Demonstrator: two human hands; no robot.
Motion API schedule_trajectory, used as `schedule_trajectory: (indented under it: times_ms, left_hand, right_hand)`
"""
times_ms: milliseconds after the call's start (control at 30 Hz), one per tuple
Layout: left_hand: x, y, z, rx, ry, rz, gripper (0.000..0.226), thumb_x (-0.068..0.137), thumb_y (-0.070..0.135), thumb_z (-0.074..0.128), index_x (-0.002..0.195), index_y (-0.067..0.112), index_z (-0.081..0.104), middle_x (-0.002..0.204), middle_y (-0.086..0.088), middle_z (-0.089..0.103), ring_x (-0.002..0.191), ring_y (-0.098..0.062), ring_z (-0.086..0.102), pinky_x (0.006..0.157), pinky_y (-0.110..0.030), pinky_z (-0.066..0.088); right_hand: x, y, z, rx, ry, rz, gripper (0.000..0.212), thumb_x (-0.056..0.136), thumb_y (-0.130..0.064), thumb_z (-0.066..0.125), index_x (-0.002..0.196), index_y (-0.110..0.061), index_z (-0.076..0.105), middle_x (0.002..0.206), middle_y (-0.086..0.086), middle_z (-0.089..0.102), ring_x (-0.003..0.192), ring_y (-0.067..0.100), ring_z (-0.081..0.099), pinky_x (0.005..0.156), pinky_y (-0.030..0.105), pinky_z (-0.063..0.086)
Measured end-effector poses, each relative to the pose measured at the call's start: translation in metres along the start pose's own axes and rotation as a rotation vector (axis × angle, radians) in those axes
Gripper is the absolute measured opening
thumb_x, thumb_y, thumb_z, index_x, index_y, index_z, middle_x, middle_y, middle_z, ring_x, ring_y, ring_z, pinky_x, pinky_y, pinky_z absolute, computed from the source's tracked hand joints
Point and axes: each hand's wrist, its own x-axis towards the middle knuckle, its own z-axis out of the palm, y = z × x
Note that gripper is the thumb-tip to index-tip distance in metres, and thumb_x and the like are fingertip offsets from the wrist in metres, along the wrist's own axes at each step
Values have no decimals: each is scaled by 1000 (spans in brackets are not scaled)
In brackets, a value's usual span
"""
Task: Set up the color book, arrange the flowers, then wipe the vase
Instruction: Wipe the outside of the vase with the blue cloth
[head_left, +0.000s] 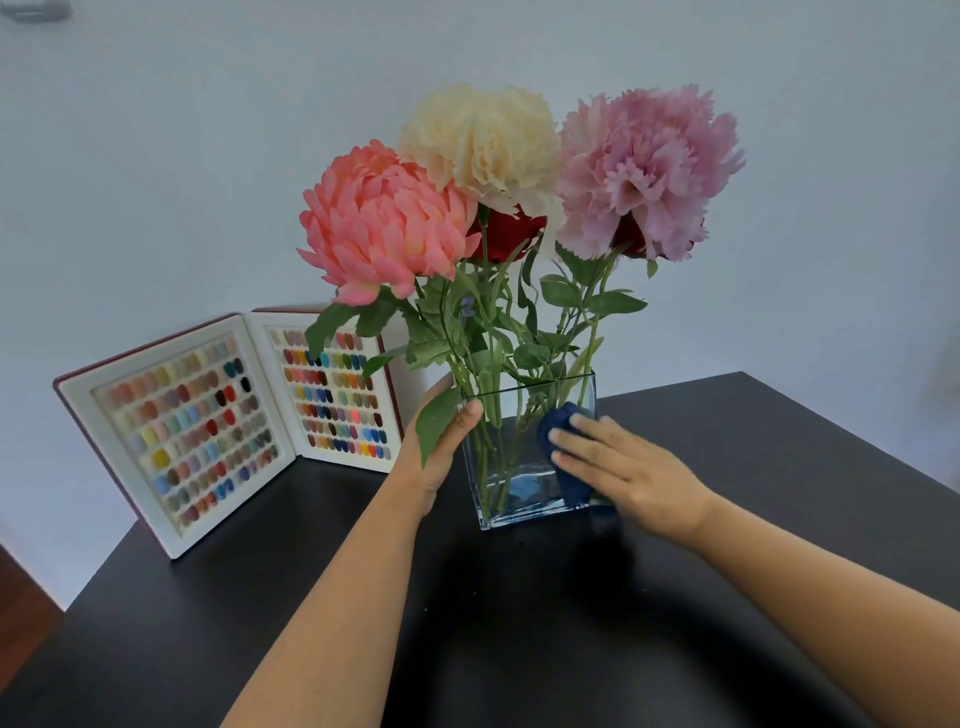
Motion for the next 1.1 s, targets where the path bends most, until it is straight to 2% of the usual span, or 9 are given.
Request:
schedule_trajectory:
  times_ms: [67,133,300,400,567,767,867,1000,1100]
  left_hand:
    - [1,-1,2,-6,11,-15,51,68,69,71,116,56,59,120,28,62,113,12,52,87,-21,37]
    - [3,-3,5,-14,28,-8,53,71,67,71,120,51,59,122,23,63,116,8,52,91,-26,38]
    - [7,-9,4,7,42,5,59,78,59,71,128,31,57,124,10,64,122,-8,54,106,-46,38]
    - [8,-10,1,47,57,-10,57,75,64,70,125,42,56,122,15,63,119,-2,53,99,-38,40]
    - [6,-4,4,31,42,-1,43,75,61,69,116,57,55,116,22,64,112,6,55,87,-26,39]
    - [8,-2,5,-24,24,15,41,81,40,70,119,38,55,116,8,63,101,8,58,82,-23,39]
    - [9,-3,7,-46,29,12,44,80,36,72,120,34,54,111,8,63,102,4,59,84,-26,41]
    - [9,-4,6,-56,28,14,49,78,37,66,125,30,53,111,6,63,102,2,59,86,-26,42]
    - [7,-3,5,-52,35,5,58,77,39,66,131,26,50,113,1,60,103,0,58,86,-25,41]
  right_hand:
    - [5,6,-6,-16,60,73,40,102,-8,27,123,4,59,133,21,53,125,44,45,103,56,36]
    - [9,3,-5,-5,102,129,41,101,-6,25,121,4,59,131,23,53,123,46,46,102,57,38]
    - [10,-23,18,84,13,26,39,89,2,43,126,1,57,135,18,53,128,42,43,104,53,38]
    - [5,-31,28,77,-110,-43,40,92,-9,42,129,-4,57,139,13,51,131,36,42,106,46,38]
    - [0,-31,26,37,-202,-95,44,78,-11,73,122,-11,64,127,4,63,117,27,57,98,38,47]
    - [-11,-1,1,2,43,-6,28,92,-6,50,113,-1,68,116,9,68,105,31,59,94,38,49]
    - [5,11,-13,-9,221,99,37,100,-8,36,105,3,70,110,12,70,102,28,50,89,36,49]
    - [14,23,-19,-15,358,242,41,102,-10,32,104,6,70,111,15,68,99,27,48,87,34,47]
    - [8,18,-9,3,341,245,28,94,-1,44,106,5,69,114,15,67,99,28,49,86,38,49]
